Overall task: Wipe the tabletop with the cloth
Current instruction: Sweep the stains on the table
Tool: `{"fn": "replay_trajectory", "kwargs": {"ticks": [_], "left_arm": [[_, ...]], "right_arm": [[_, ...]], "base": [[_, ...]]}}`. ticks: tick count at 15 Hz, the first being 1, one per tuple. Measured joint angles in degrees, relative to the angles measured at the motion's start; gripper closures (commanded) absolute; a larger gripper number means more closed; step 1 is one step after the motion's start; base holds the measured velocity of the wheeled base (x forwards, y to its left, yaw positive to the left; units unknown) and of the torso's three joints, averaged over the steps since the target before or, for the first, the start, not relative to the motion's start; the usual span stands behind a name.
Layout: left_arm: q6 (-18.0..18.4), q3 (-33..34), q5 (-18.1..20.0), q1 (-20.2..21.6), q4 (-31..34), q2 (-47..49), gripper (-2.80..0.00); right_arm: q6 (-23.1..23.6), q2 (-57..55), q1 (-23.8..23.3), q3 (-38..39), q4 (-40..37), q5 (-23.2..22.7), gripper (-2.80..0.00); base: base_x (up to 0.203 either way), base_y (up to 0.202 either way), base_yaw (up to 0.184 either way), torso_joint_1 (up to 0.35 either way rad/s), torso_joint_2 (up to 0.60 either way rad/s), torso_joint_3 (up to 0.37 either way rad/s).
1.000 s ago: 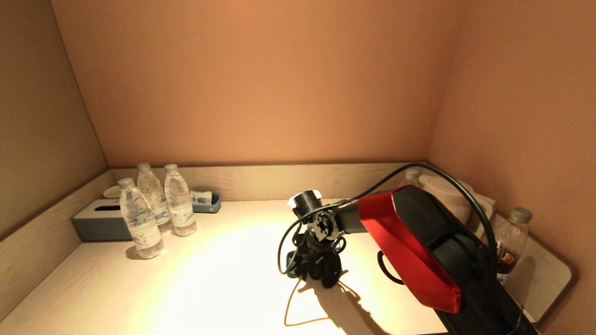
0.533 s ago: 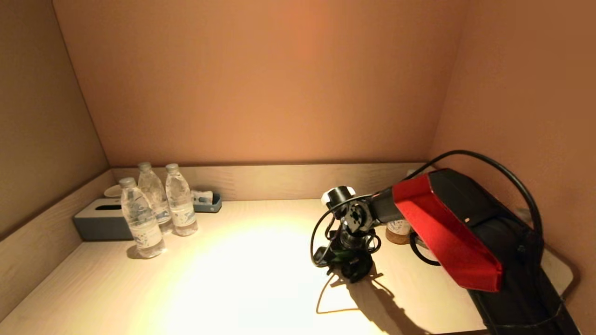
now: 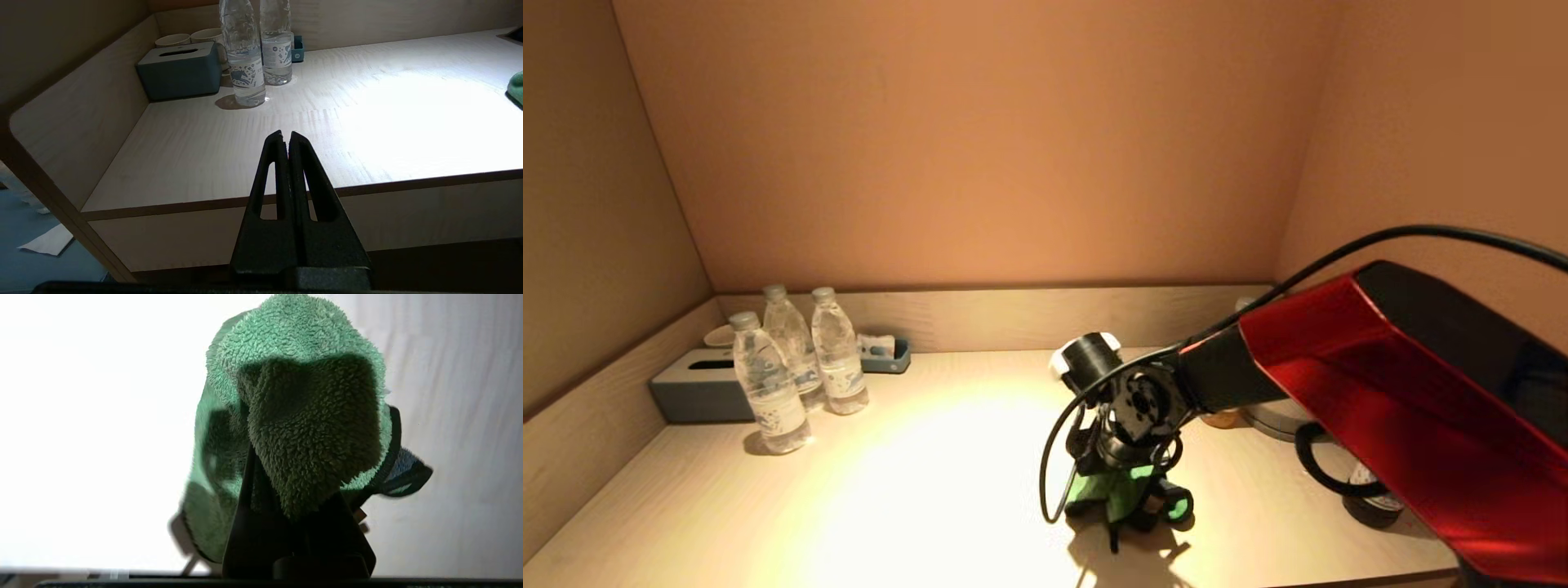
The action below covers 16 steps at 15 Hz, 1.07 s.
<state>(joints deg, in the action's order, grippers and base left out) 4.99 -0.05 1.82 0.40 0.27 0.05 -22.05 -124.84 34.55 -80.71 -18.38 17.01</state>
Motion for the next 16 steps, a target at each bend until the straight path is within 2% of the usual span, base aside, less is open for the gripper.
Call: {"fn": "replay_trajectory", "kwargs": {"ticks": [4, 9, 12, 16], "left_arm": [[0.05, -0.05, 0.01, 0.01, 0.0, 0.0, 0.0], [0.05, 0.02, 0.02, 0.0, -0.02, 0.0, 0.0], [0.07, 0.02, 0.0, 0.01, -0.02, 0.0, 0.0], [-0.01, 0.0, 0.0, -0.01, 0.01, 0.0, 0.0]], "right_arm": [[-0.22, 13.01, 3.76, 7.8, 0.02, 0.19, 0.0], [0.12, 22.4, -1.85, 13.22, 0.13, 0.85, 0.0], [0.28, 23.59, -8.01, 15.07, 0.33, 0.21, 0.0], [0.34, 22.08, -8.75, 15.34, 1.93, 0.1, 0.0]], "base": [[0.0, 0.0, 0.0, 0.0, 0.0, 0.0], [0.0, 0.0, 0.0, 0.0, 0.0, 0.0], [0.0, 0.0, 0.0, 0.0, 0.0, 0.0], [0.0, 0.0, 0.0, 0.0, 0.0, 0.0]]}}
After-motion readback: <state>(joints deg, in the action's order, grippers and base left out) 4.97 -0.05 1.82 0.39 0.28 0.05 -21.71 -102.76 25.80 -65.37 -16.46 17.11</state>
